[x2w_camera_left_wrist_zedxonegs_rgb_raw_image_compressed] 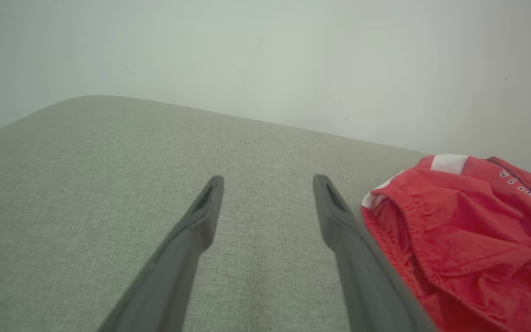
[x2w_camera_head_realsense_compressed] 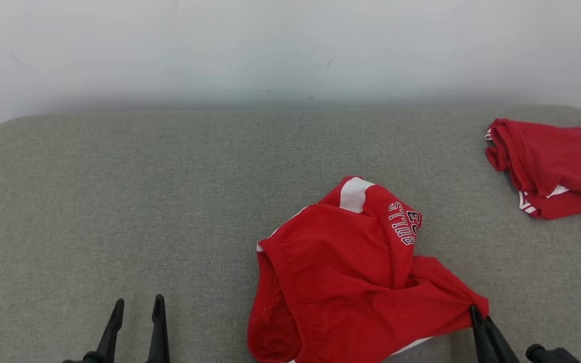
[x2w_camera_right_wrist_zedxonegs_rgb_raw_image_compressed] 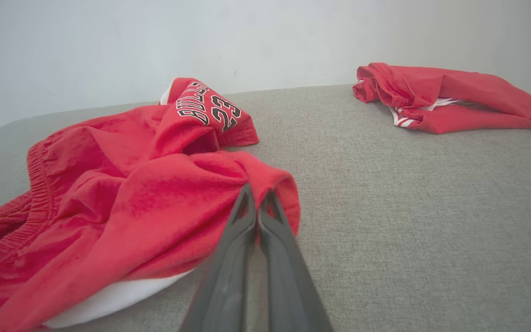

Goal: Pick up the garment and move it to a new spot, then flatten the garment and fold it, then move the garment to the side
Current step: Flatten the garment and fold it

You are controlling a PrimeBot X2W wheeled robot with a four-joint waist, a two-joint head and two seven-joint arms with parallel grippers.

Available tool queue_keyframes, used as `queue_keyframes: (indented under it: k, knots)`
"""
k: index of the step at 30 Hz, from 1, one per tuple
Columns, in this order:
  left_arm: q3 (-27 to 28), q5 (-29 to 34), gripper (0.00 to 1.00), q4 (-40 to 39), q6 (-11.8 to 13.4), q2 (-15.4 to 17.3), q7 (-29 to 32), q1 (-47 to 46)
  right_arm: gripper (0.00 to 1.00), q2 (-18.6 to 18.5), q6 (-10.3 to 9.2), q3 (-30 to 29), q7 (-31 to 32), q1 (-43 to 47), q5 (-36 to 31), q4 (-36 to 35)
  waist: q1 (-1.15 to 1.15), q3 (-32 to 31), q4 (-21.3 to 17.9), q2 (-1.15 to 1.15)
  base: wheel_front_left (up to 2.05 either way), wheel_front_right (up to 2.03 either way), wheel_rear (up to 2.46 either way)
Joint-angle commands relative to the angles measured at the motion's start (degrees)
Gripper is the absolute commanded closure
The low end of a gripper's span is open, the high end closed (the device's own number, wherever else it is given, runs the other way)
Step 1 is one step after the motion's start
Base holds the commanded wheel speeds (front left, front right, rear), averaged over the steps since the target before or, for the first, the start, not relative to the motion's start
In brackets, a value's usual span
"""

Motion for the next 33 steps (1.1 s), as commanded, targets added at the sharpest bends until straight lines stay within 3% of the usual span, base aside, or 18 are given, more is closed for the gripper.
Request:
queue_keyframes:
  k: [1,11,19,27,28,29,30,33]
  knots:
    - [0.01,-0.08,0.0,0.11,0.06,-0.06,-0.16,-0.76,1.0,-0.15,0.05,-0.25,0.08,-0.54,-0.04,-0.49,0.0,0.57,-0.42,0.0,0.0,0.0,0.0]
    - [-1.8,-0.6,0.0,1.21,0.06,-0.05,-0.16,-0.95,1.0,-0.66,0.05,3.74,1.59,-13.26,-1.88,6.55,0.0,-0.31,3.11,0.0,0.0,0.0,0.0]
    - [-4.52,-1.31,0.0,2.18,0.06,-0.05,-0.16,-1.62,1.0,-0.43,0.05,8.39,3.55,-29.31,-3.45,23.45,0.0,-0.67,7.83,0.0,0.0,0.0,0.0]
    - [-7.01,-1.6,0.0,2.81,0.06,-0.05,-0.16,-1.72,0.98,-0.36,0.05,9.45,1.79,-38.4,-3.72,40.72,0.0,-0.88,11.53,0.0,0.0,0.0,0.0]
    - [-7.01,-1.58,0.0,2.88,0.06,-0.04,-0.16,-1.52,0.76,-0.21,0.05,9.54,1.41,-39.04,-3.66,42.14,0.0,-1.02,11.59,0.0,0.0,0.0,0.0]
    - [-6.92,-1.54,0.0,2.92,0.06,-0.05,-0.16,-1.24,0.19,-0.1,0.05,9.61,0.96,-39.56,-3.66,43.26,0.0,-1.19,11.54,0.0,0.0,0.0,0.0]
    - [-6.6,-1.5,0.0,2.93,0.06,-0.05,-0.16,-0.87,0.0,0.16,0.05,9.71,0.54,-39.87,-3.36,44.15,0.0,-1.41,11.31,0.0,0.0,0.0,0.0]
    - [-6.29,-1.36,0.0,3.1,0.06,-0.05,-0.16,-0.23,0.0,0.61,0.05,9.99,-0.02,-40.09,-2.54,45.05,0.0,-1.92,10.63,0.0,0.0,0.0,0.0]
